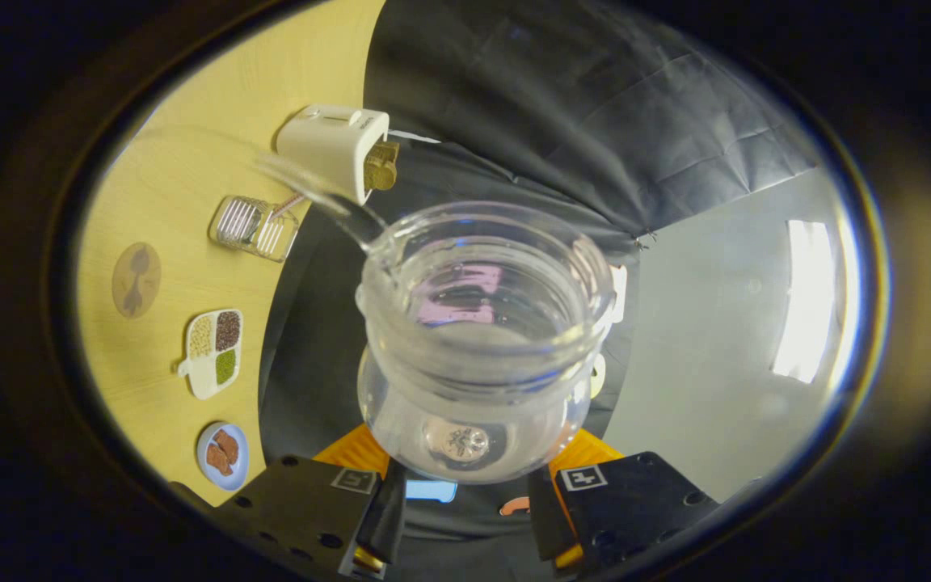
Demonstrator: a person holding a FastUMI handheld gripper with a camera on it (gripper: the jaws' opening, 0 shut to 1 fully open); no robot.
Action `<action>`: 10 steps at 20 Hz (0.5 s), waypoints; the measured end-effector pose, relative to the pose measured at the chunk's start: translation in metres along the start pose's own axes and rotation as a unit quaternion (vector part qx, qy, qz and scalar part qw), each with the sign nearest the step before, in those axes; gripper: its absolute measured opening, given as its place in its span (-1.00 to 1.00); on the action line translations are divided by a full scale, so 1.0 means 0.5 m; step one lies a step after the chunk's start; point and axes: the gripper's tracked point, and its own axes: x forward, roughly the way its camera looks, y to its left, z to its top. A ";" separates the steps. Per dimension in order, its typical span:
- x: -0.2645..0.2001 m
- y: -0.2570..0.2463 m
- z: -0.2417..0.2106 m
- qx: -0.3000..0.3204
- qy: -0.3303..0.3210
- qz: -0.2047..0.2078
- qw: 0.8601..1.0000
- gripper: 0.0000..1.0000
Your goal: Take the bottle from table, then pour the juice into the cup, finally place the bottle on the coaster
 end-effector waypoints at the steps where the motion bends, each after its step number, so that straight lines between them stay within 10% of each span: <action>1: 0.002 0.000 0.003 0.000 -0.002 -0.001 1.000 0.34; 10: 0.008 -0.017 0.040 -0.032 -0.041 -0.019 0.998 0.34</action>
